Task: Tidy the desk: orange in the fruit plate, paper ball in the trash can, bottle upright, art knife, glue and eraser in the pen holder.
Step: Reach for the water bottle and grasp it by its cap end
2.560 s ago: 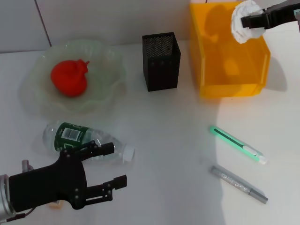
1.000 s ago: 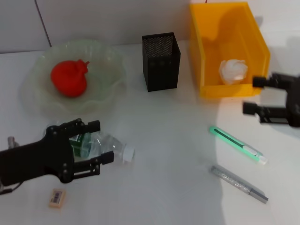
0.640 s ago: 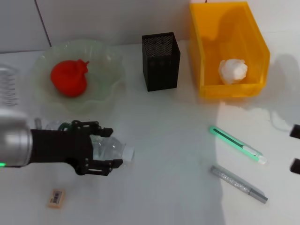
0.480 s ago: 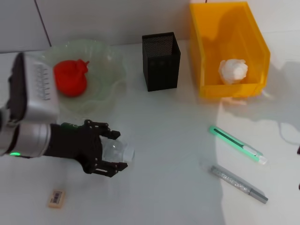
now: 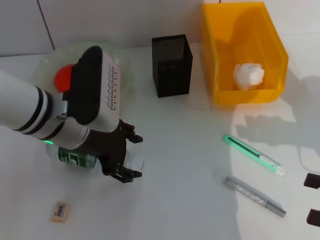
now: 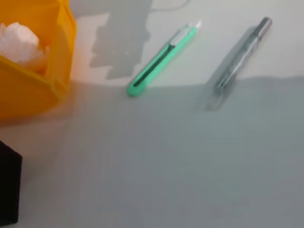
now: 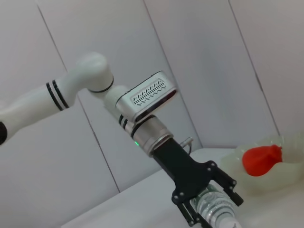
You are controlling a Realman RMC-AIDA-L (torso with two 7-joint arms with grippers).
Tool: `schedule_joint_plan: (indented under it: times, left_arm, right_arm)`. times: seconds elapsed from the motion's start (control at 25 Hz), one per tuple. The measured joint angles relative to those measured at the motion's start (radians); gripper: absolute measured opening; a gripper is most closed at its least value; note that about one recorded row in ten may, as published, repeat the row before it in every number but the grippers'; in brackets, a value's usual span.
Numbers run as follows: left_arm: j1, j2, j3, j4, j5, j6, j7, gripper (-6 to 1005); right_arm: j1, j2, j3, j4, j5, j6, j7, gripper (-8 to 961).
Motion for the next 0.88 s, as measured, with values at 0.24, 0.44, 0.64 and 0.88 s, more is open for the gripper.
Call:
schedule_joint_plan:
  times: [0.24, 0.44, 0.64, 0.88]
  left_arm:
    - [-0.030, -0.002, 0.022, -0.005, 0.051, 0.000, -0.003, 704]
    - [-0.035, -0.002, 0.042, -0.007, 0.080, 0.002, -0.003, 700]
    - [-0.037, -0.002, 0.051, -0.015, 0.083, -0.002, 0.004, 695]
    - [-0.043, -0.002, 0.084, -0.025, 0.082, -0.044, 0.011, 690]
  right_arm:
    - [0.023, 0.001, 0.001, 0.010, -0.026, 0.005, 0.000, 811]
    - [0.034, 0.001, 0.000, 0.011, -0.050, 0.013, 0.007, 810]
    - [0.033, 0.001, 0.001, 0.011, -0.054, 0.025, 0.007, 810]
    - [0.041, 0.001, -0.004, 0.012, -0.055, 0.027, 0.012, 810]
